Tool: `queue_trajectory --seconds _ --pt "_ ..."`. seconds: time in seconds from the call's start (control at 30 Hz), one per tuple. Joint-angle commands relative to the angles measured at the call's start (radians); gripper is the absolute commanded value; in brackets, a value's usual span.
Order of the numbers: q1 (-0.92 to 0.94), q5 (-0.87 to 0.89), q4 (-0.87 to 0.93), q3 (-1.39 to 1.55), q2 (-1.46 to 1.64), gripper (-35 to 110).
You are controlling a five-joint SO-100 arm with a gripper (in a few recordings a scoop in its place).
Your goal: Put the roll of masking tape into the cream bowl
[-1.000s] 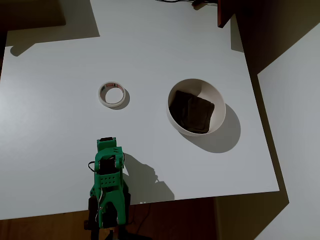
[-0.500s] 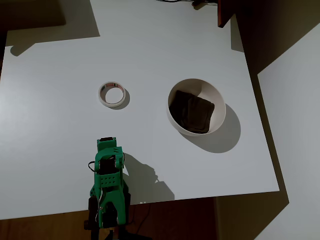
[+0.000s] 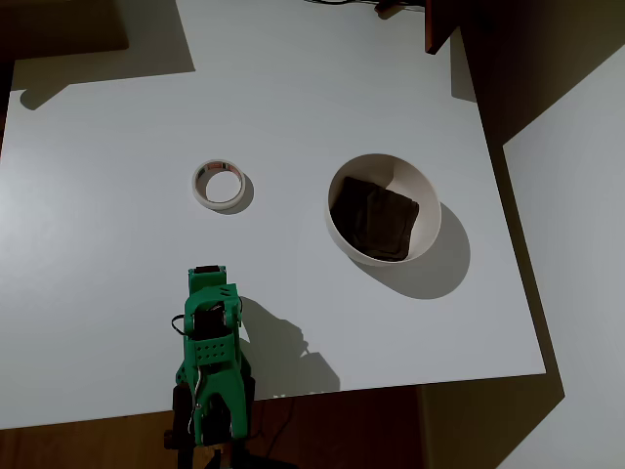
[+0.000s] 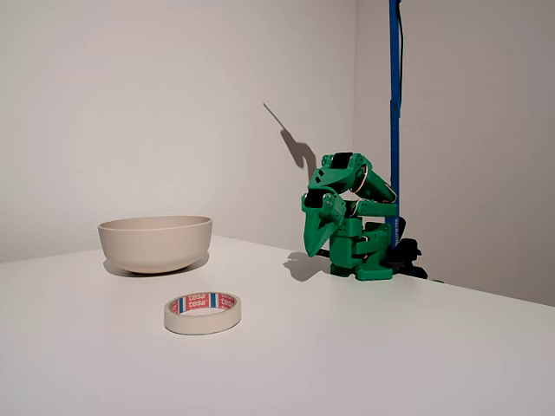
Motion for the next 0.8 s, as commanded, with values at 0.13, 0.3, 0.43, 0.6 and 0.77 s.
queue_trajectory --seconds 0.13,0.3,0.43,0.6,0.77 --pt "0.015 0.040 -0.183 -0.377 -0.566 -8" --pt "0.064 0.057 -0.150 -0.727 -0.916 -8" --pt "0.097 0.054 -0.058 -1.003 -1.157 -8" --pt "0.138 0.055 0.031 -1.279 -1.447 -8" --pt "0.161 0.060 0.126 -1.560 -1.740 -8"
